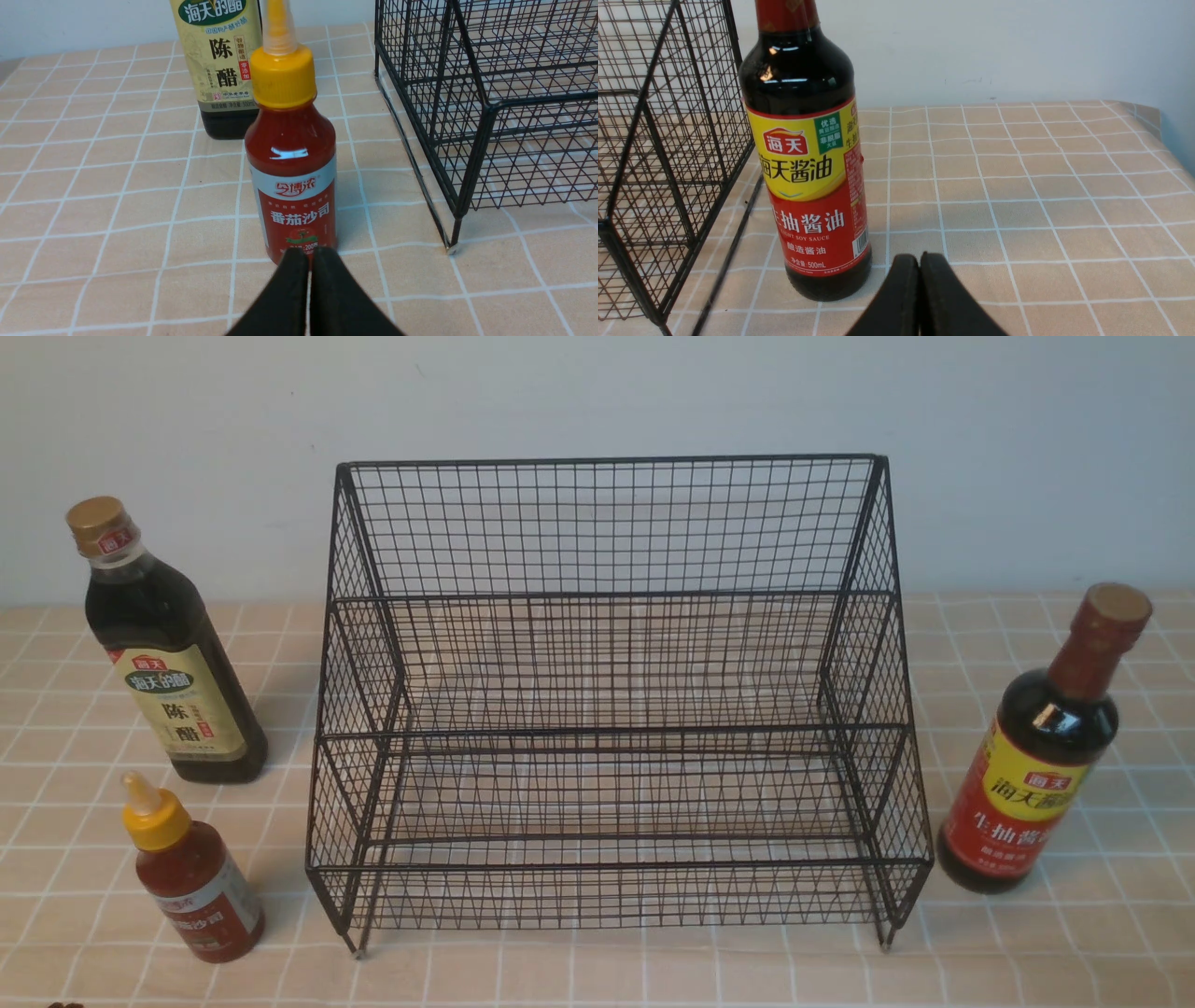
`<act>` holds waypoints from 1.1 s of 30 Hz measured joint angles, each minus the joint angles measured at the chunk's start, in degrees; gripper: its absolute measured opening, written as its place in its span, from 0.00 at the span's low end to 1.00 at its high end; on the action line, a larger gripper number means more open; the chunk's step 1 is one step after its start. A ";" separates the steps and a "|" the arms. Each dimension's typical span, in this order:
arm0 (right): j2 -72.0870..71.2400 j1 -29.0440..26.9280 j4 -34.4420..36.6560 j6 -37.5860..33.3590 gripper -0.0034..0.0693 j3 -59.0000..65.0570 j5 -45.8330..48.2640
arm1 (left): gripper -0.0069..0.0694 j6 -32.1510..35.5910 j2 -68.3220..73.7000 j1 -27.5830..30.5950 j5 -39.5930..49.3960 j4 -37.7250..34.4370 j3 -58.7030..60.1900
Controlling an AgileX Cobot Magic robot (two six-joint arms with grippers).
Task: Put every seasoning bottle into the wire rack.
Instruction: Use the right arm to grab the condiment bottle closest to it
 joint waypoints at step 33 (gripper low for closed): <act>1.84 0.00 23.68 4.10 0.03 -7.88 -19.07 | 0.08 0.00 0.00 0.00 0.00 0.00 0.00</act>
